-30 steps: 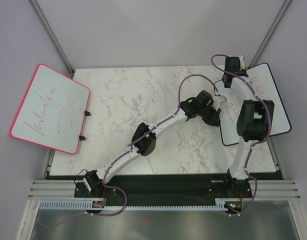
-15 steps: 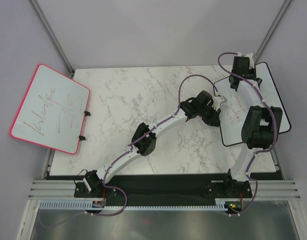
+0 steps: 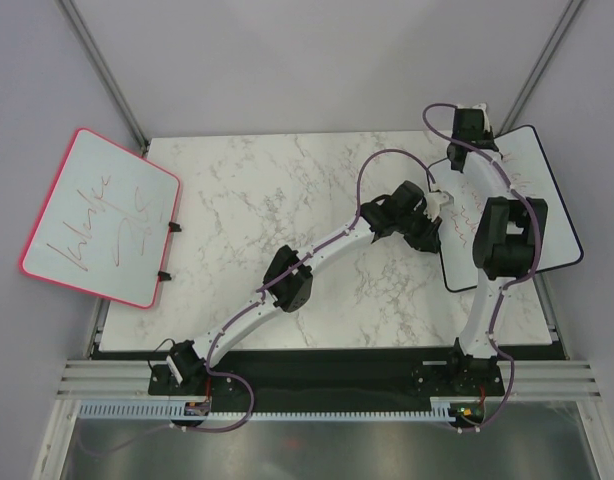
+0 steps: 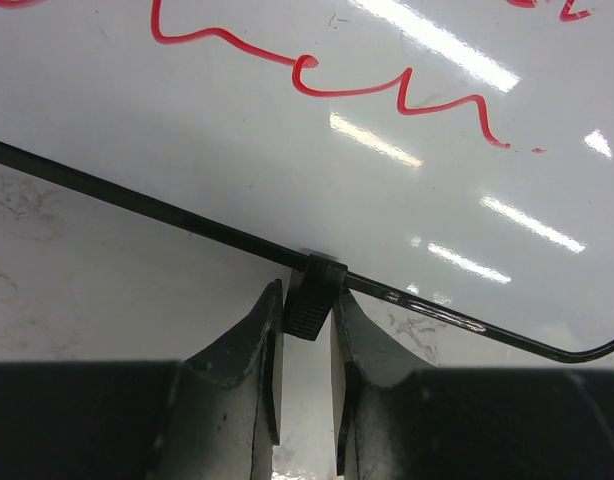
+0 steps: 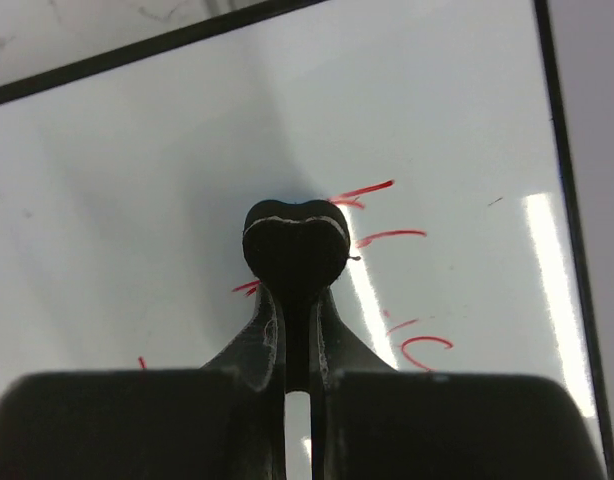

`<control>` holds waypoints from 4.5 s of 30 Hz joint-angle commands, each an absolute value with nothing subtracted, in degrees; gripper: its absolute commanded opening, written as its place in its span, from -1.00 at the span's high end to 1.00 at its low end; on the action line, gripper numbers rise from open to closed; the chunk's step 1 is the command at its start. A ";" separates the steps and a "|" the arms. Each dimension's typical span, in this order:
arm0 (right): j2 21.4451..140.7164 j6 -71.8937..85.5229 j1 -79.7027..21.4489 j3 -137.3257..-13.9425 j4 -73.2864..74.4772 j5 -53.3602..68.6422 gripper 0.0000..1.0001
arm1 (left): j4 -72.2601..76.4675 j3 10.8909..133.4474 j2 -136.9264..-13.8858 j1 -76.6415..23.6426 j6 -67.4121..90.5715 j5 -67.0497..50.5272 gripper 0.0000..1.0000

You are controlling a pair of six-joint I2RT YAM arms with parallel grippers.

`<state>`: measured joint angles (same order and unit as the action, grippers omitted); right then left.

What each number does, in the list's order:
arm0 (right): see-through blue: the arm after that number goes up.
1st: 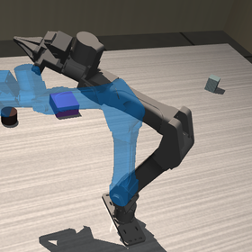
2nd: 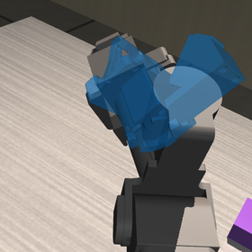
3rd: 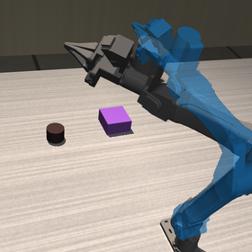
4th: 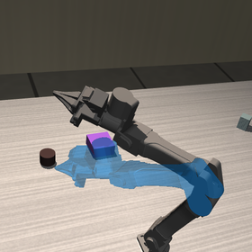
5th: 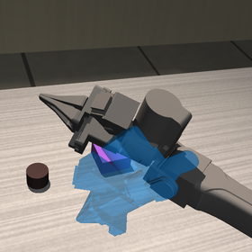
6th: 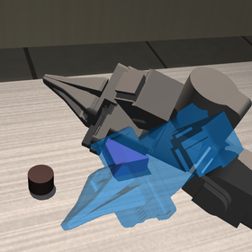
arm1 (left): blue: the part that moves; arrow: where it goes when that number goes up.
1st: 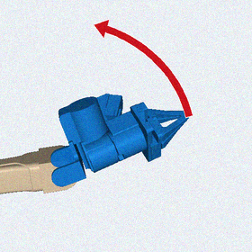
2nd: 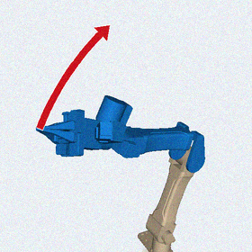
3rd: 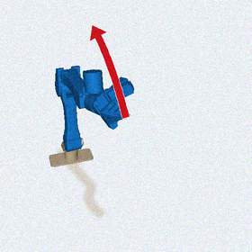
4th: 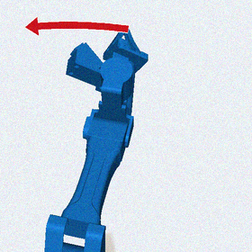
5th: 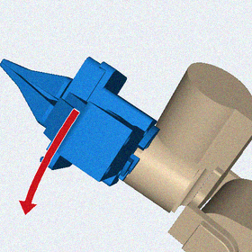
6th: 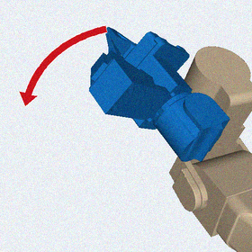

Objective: Erase the whiteboard
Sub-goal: Erase the whiteboard at the whiteboard stand.

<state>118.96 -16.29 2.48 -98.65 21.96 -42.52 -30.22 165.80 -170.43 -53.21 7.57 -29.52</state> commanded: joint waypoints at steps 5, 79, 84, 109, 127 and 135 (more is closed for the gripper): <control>124.18 -17.93 6.06 -112.56 23.73 -46.41 1.00 | -34.19 168.05 -172.53 -52.12 12.39 -27.07 0.96; 115.31 -10.55 8.61 -100.90 31.90 -46.32 1.00 | -34.01 168.57 -172.97 -51.86 13.45 -27.07 0.96; 108.38 -6.95 8.44 -92.84 30.86 -48.94 1.00 | -34.01 168.66 -172.97 -51.86 13.54 -27.25 0.96; 96.52 -2.90 5.27 -73.66 22.60 -40.87 1.00 | -33.93 168.22 -172.79 -51.94 13.54 -27.07 0.96; 91.13 -0.53 10.56 -69.17 20.92 -42.19 1.00 | -33.84 168.31 -172.88 -51.86 13.54 -27.07 0.96; 91.59 3.77 3.25 -65.31 22.67 -40.34 1.00 | -34.01 168.40 -172.88 -51.94 13.45 -26.98 0.96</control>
<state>92.05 0.25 3.68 -66.81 20.75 -41.63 -29.54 167.19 -171.68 -52.88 8.73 -30.09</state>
